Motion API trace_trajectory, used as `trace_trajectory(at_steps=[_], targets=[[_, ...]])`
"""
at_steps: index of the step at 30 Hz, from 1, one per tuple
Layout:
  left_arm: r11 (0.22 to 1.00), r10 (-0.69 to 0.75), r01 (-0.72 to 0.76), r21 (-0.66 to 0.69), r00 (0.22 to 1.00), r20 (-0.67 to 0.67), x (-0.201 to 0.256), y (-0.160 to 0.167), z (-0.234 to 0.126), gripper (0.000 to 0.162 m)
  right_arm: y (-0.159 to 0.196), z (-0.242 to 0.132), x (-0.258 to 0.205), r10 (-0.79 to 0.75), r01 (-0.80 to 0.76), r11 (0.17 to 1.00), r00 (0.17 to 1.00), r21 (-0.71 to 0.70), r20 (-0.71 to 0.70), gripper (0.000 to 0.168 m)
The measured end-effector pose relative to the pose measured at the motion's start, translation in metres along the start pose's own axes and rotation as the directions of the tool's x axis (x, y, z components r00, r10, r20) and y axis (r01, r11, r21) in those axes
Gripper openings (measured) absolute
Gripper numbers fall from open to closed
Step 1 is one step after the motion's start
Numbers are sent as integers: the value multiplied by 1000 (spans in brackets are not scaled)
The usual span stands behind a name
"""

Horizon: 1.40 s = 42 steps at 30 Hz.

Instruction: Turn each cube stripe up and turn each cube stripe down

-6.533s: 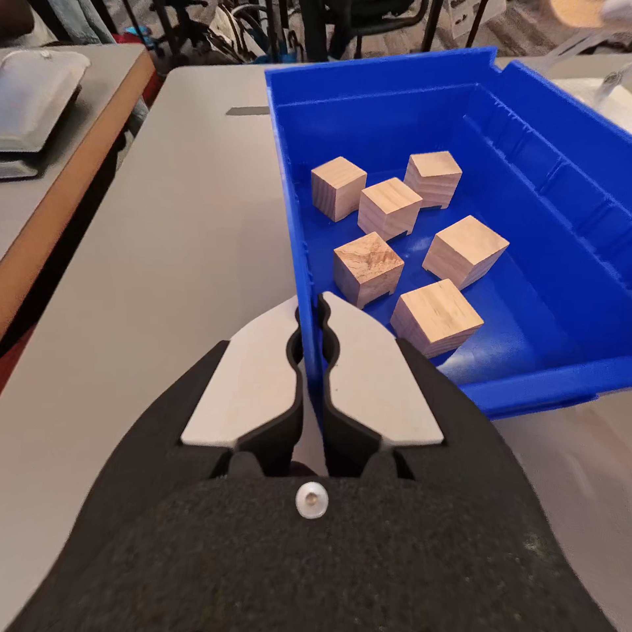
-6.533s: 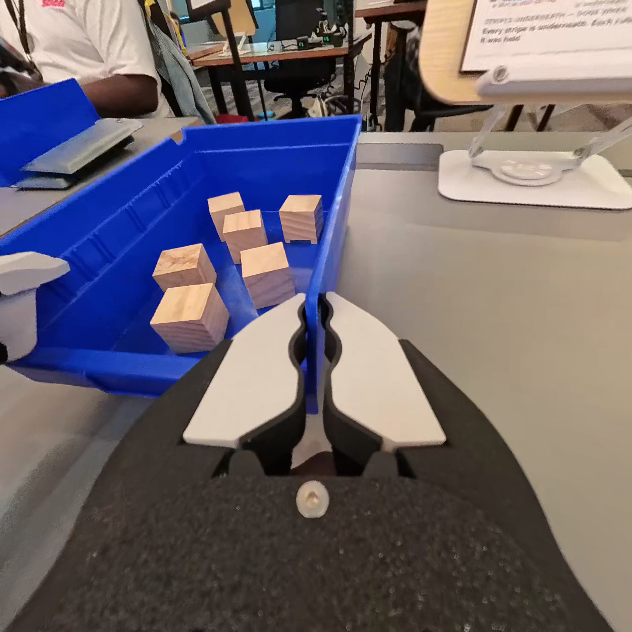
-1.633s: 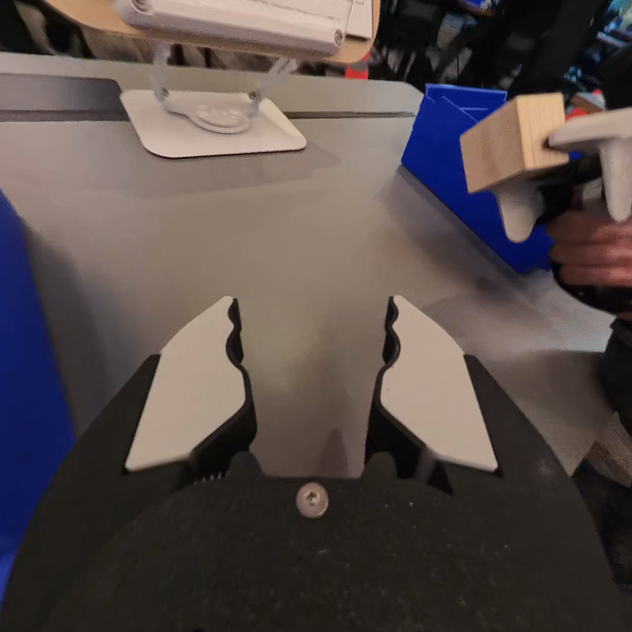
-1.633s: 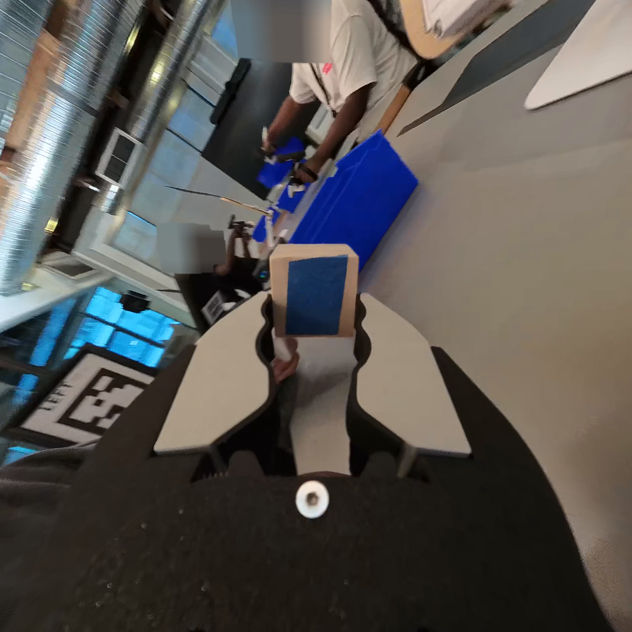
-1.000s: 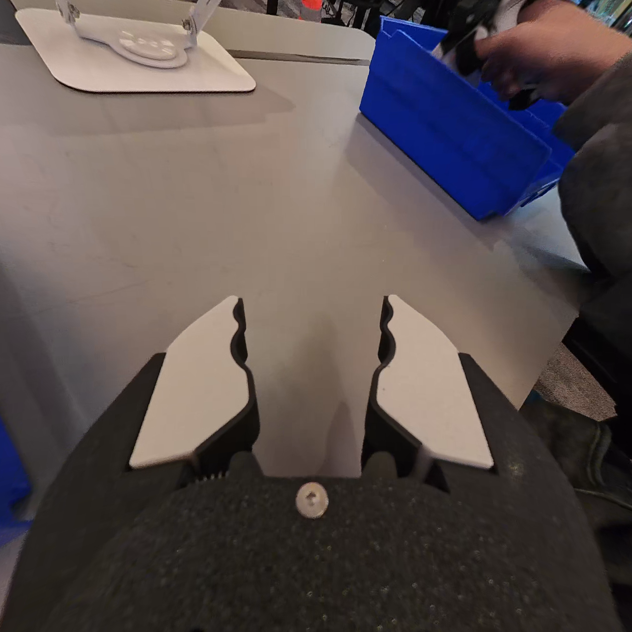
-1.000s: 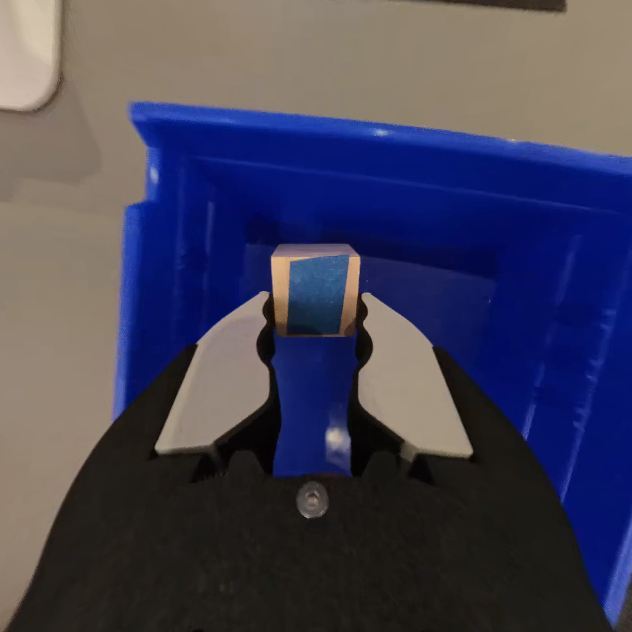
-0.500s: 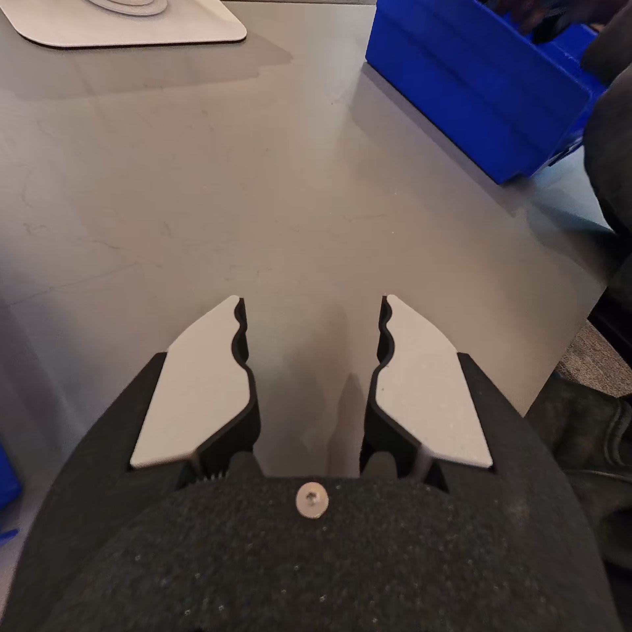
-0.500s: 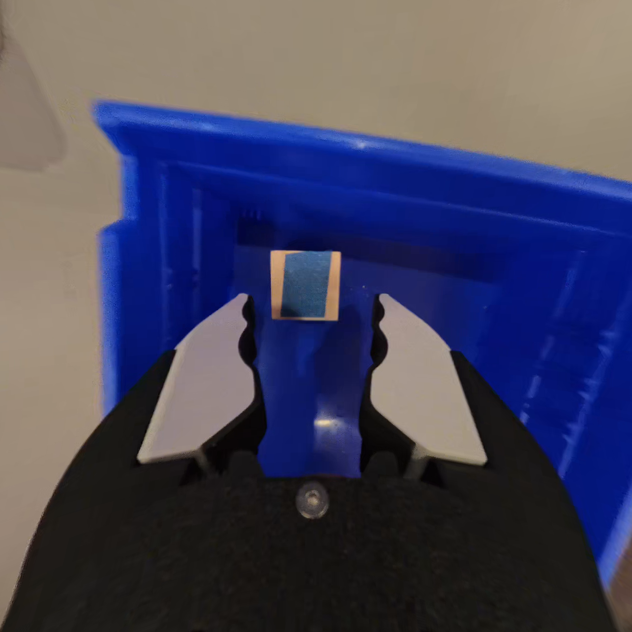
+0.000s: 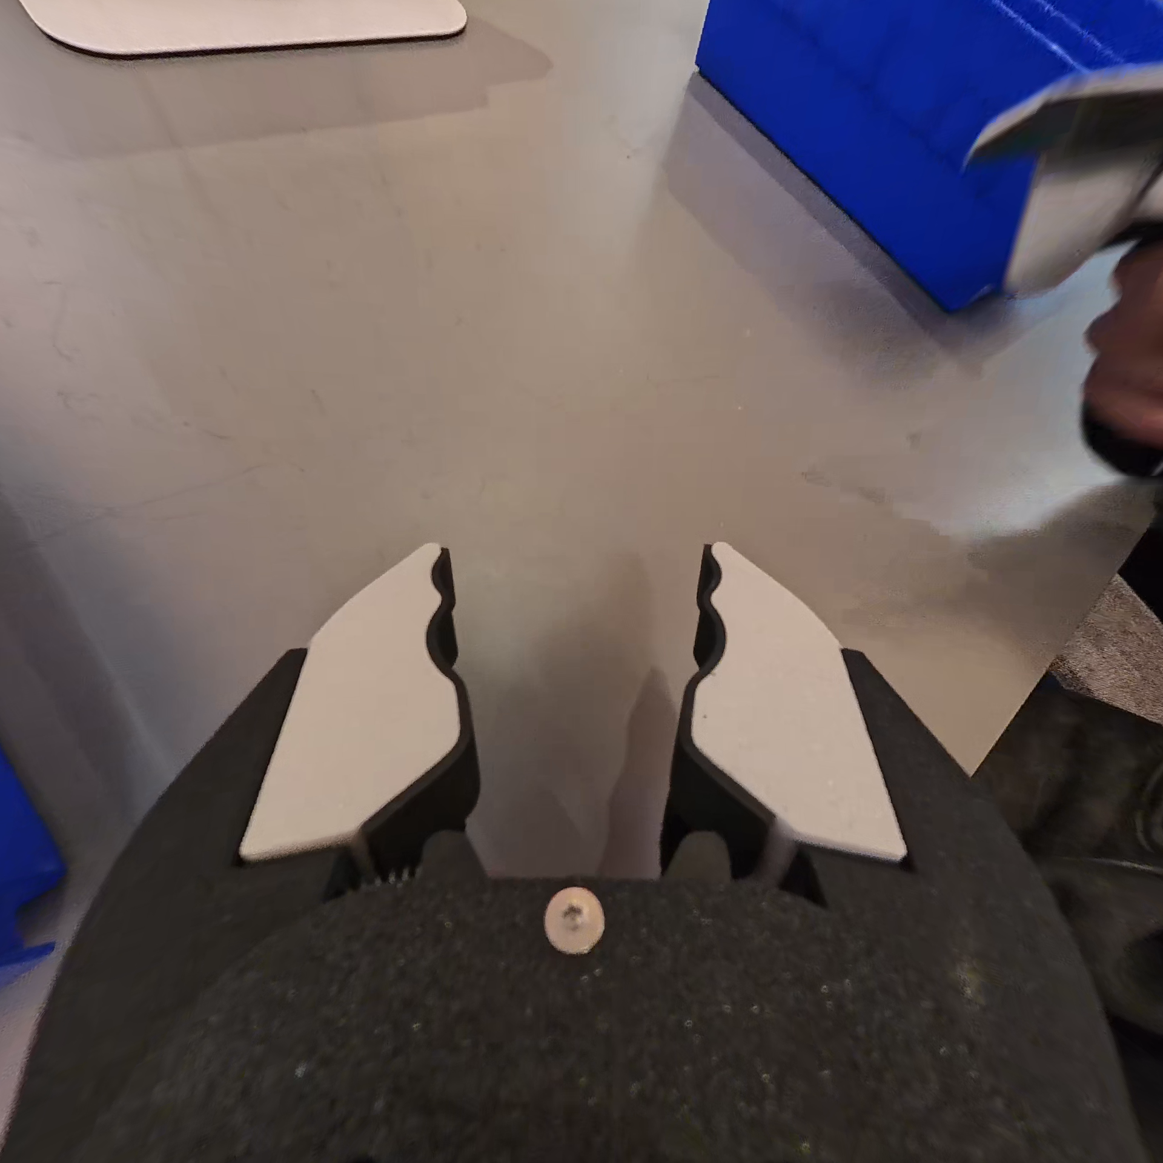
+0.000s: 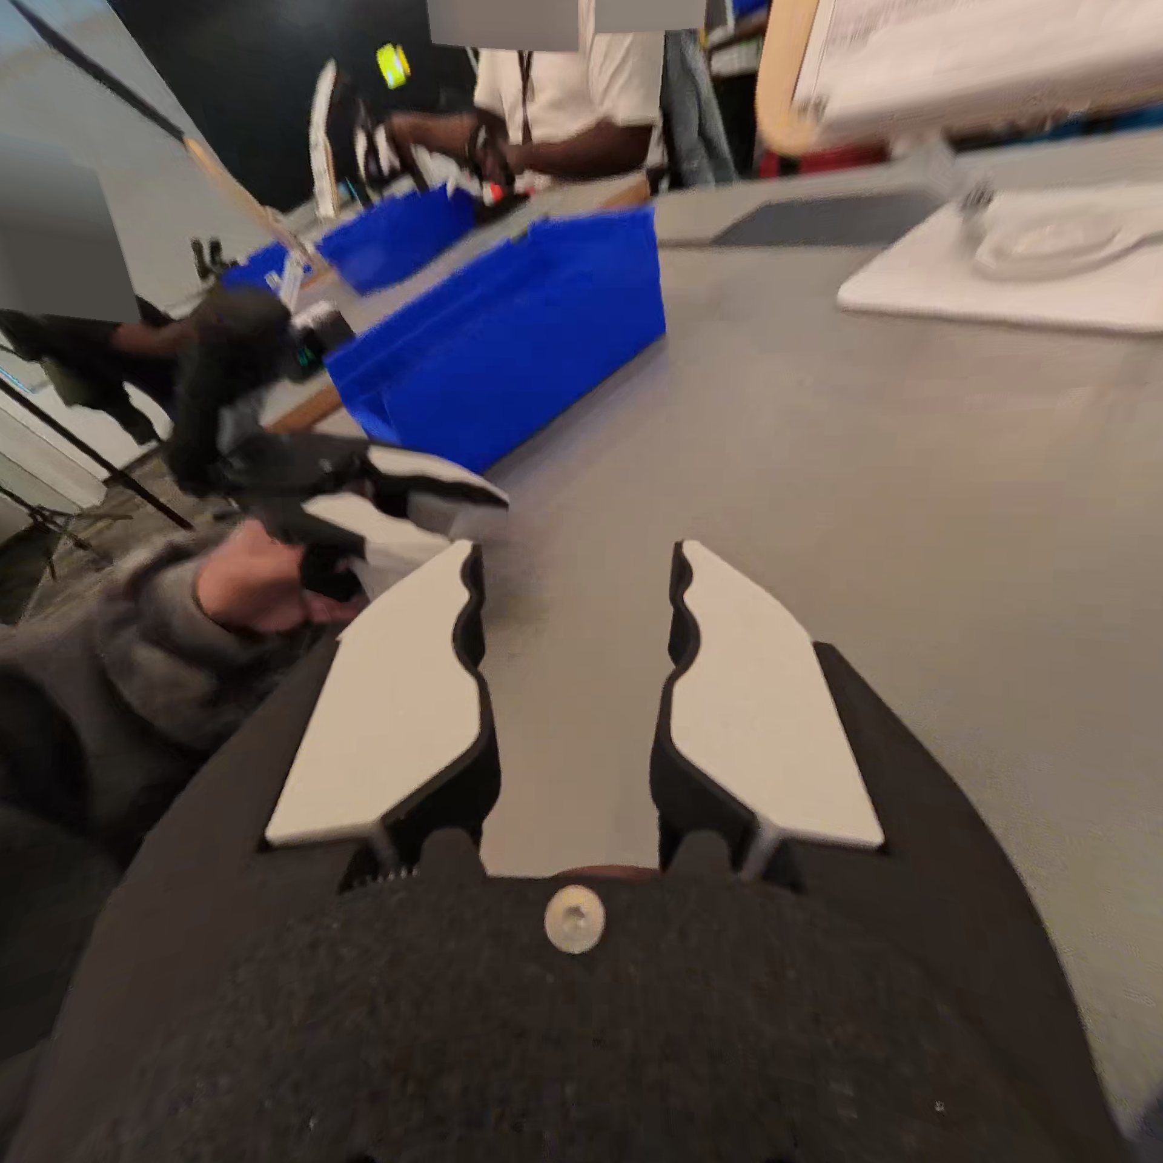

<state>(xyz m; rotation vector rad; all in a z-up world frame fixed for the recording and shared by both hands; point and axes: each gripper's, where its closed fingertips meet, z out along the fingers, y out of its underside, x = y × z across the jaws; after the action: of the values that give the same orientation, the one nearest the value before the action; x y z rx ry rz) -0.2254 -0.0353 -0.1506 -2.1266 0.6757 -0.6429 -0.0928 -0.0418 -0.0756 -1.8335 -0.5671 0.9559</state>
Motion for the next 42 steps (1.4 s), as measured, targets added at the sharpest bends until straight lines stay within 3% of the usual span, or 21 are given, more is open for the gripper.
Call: trace_trajectory(at_steps=[3, 8, 11, 14, 16, 22, 27, 28, 30, 38, 42], targets=[[1000, -8, 8, -5, 1000, 11, 0, -1, -3, 73, 36, 18, -2, -15, 15, 996, 1000, -92, 4, 56], [1000, 26, -26, -4, 997, 70, -12, -22, -55, 68, 35, 18, -4, 41, -37, 995, 998, -94, 45, 56], [963, 230, -203, -179, 963, 143, -57, -27, -95, 65, 36, 15, -5, 53, -48, 995, 996, -87, 65, 54], [837, 480, -402, -372, 866, 143, -114, -34, -117, 63, 36, 14, -8, 40, -32, 995, 996, -98, 76, 54], [776, 524, -452, -440, 850, 50, -141, -33, -112, 61, 34, 14, -10, 28, -21, 995, 996, -93, 79, 53], [684, 473, -448, -576, 873, -118, -213, -26, -77, 65, 35, 15, -11, 51, -42, 994, 995, -103, 90, 51], [645, 388, -455, -614, 887, -249, -223, -8, -57, 68, 41, 17, -11, 94, -81, 989, 990, -122, 105, 50], [628, 383, -456, -630, 886, -260, -225, -2, -55, 67, 41, 17, -11, 99, -85, 989, 989, -125, 106, 50], [600, 396, -472, -646, 877, -273, -228, 4, -52, 45, 42, 18, -10, 104, -90, 988, 989, -128, 107, 50], [629, 399, -423, -652, 896, -196, -225, -8, -78, 44, 43, 18, -11, 119, -102, 985, 986, -140, 116, 48], [780, 362, -317, -539, 932, -24, -227, -47, -111, 44, 36, 13, -8, 111, -100, 988, 989, -118, 98, 48]])
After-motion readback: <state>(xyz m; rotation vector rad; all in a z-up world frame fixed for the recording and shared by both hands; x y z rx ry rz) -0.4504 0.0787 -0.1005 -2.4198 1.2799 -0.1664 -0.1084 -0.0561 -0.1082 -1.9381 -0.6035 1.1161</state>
